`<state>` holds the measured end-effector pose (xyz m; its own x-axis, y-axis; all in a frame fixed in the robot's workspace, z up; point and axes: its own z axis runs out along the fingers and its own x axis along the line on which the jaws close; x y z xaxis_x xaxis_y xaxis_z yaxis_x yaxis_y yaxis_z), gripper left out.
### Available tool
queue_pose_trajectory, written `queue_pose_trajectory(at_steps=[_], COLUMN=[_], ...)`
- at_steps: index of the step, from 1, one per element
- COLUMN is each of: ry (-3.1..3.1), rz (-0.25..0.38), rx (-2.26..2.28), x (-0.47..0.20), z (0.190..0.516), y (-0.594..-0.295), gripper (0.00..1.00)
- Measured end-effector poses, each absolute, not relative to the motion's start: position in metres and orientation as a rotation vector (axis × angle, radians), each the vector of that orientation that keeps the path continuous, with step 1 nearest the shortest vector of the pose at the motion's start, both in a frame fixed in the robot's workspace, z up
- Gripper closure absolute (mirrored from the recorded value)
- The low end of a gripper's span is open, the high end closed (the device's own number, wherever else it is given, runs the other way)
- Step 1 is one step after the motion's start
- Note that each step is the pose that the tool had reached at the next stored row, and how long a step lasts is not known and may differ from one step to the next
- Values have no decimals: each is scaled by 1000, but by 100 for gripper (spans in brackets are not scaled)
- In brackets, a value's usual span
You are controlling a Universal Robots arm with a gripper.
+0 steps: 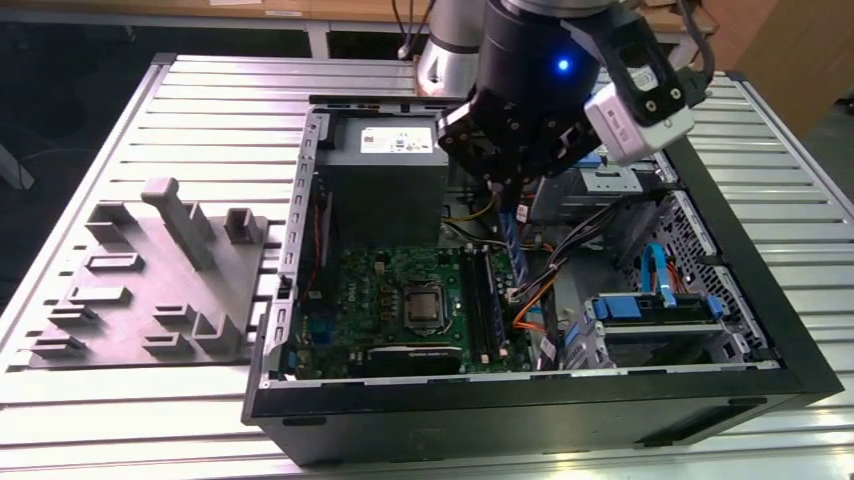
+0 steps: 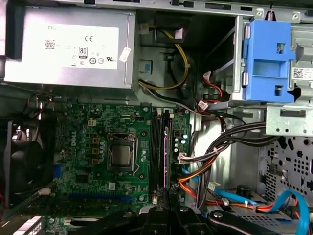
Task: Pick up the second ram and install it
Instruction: 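Insert the second ram into the second slot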
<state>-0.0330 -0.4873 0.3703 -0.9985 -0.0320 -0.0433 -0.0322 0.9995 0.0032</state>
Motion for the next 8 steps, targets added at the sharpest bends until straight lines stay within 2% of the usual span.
queue_pose_trajectory(at_steps=[8], ry=[3098], rz=[6], rx=[-60], x=[-33], z=[356], y=[-487], gripper=[89])
